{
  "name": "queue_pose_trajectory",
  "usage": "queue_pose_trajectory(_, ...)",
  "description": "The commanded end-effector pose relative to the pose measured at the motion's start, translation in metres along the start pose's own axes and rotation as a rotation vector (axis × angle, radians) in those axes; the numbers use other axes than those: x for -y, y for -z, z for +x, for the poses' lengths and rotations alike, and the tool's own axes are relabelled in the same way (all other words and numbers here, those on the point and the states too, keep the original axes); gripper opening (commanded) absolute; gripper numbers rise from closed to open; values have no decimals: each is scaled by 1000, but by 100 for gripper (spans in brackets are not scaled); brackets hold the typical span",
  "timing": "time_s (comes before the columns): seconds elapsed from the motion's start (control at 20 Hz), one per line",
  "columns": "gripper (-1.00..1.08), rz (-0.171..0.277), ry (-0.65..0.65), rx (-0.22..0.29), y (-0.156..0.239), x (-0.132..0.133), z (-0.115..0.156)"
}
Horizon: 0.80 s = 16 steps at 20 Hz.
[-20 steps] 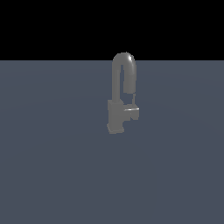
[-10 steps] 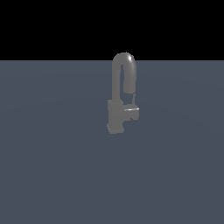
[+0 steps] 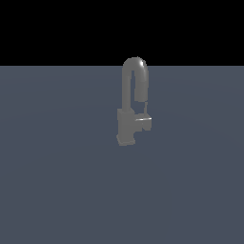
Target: Turn on the faucet by rotating a designated handle.
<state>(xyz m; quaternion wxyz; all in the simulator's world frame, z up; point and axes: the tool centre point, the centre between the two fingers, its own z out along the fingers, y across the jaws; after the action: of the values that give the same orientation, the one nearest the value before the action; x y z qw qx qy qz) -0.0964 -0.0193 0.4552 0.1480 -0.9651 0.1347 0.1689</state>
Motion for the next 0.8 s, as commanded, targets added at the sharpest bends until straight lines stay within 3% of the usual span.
queue_pose_trajectory(0.0,-100,28,-30,37,-2,-1,15)
queue_pose_trajectory(0.75,-100,203,-210,262,-25,-13,101)
